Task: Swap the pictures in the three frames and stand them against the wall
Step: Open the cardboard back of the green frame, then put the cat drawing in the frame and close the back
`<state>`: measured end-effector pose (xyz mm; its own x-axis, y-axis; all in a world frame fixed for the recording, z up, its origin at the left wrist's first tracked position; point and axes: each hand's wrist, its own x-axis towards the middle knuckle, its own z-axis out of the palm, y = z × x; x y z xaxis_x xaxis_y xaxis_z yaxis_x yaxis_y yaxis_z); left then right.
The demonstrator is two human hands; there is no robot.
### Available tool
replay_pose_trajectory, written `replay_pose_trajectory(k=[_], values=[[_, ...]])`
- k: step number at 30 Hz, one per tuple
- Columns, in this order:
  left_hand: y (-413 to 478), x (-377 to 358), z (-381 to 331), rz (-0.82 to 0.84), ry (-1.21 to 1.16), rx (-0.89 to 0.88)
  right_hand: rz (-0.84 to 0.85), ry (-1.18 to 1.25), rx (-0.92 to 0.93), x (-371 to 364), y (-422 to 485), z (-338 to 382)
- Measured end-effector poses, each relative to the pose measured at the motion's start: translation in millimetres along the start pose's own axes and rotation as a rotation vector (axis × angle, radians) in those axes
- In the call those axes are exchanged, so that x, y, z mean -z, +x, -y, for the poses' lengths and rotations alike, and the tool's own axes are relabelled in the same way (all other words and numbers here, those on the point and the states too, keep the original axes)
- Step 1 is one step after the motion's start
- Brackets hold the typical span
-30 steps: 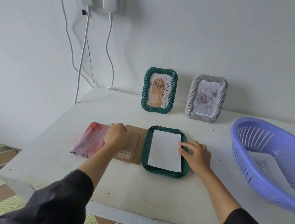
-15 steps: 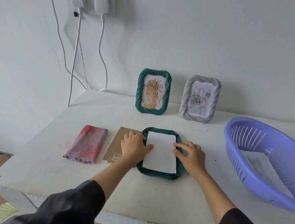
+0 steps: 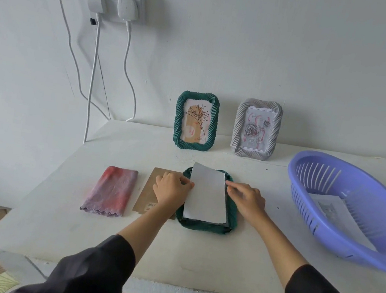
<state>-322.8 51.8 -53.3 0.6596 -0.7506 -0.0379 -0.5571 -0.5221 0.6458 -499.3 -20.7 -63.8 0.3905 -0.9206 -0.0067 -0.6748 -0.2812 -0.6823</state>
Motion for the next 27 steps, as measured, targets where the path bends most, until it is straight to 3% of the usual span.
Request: replay_pose_trajectory(k=[3, 5, 7, 10, 12, 17, 27], values=[[-3, 5, -13, -0.008, -0.241, -0.034, -0.044, 0.191, -0.017, 29, -6, 19], [-5, 11, -29, 0.026, -0.464, -0.064, -0.235, 0.112, 0.048, 62, -17, 28], [-8, 10, -46, 0.051, -0.55, -0.086, -0.359, -0.089, -0.003, 99, -30, 29], [-16, -6, -66, 0.164, -0.611, -0.065, -0.152, -0.41, -0.279, 139, -43, 11], [-26, -24, -76, 0.255, -0.587, -0.054, 0.006, -0.415, -0.358, 146, -43, -3], [-52, -72, -97, 0.345, -0.48, 0.0, 0.096, -0.288, -0.233, 159, -39, -9], [-67, -122, -139, 0.353, -0.521, 0.078, 0.194, -0.133, -0.184, 179, -36, -17]])
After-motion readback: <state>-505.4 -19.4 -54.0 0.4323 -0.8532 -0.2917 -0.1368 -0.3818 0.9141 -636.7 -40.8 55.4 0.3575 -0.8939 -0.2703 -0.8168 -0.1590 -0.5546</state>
